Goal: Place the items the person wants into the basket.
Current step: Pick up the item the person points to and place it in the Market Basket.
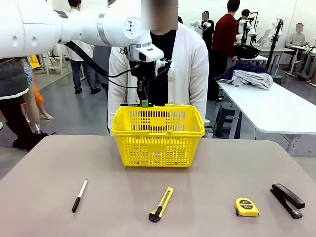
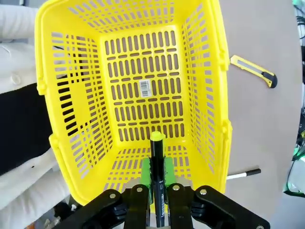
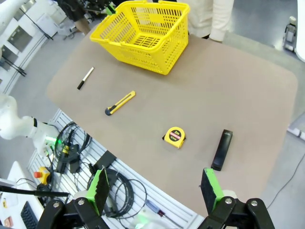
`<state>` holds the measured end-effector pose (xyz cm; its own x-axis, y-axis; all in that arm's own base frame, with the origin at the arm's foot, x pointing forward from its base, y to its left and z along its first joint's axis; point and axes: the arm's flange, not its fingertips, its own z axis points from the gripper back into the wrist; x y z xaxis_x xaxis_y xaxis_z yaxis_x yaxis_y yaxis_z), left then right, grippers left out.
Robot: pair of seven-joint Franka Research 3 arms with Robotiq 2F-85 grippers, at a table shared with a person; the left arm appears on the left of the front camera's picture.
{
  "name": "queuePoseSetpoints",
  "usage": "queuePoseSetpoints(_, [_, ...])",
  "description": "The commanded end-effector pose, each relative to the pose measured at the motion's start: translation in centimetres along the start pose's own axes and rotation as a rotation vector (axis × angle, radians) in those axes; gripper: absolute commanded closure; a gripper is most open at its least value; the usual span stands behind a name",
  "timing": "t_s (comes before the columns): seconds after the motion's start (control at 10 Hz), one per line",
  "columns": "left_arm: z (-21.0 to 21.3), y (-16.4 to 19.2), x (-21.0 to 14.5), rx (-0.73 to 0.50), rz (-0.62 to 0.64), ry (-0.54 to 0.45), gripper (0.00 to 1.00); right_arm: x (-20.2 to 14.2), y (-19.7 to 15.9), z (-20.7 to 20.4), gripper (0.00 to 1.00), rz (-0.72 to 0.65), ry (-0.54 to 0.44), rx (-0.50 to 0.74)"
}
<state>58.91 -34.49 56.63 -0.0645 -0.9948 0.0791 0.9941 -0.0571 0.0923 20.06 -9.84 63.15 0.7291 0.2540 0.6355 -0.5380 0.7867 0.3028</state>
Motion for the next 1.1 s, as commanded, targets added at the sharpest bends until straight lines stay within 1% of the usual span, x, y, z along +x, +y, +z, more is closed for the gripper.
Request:
queuePoseSetpoints(0.0, [0.4, 0.9, 0.8, 0.026, 0.033, 0.016, 0.88, 0.0, 0.0, -0.1, 0.0, 0.004, 0.0, 0.014])
queuePoseSetpoints(0.2, [0.0, 0.5, 0.8, 0.027, 0.016, 0.006, 0.88, 0.0, 0.0, -0.1, 0.0, 0.004, 0.0, 0.014])
queuePoseSetpoints(0.3, [0.6, -0.2, 0.3, 0.029, 0.017, 0.017, 0.88, 0.0, 0.0, -0.1, 0.0, 0.004, 0.0, 0.014])
queuePoseSetpoints(0.4, [-0.7, 0.3, 0.3, 0.007, 0.013, 0.004, 0.88, 0.0, 0.0, -0.1, 0.0, 0.004, 0.0, 0.014])
queuePoseSetpoints(1.0, [-0.9, 0.2, 0.3, 0.003, 0.013, 0.006, 0.88, 0.0, 0.0, -0.1, 0.0, 0.004, 0.0, 0.014])
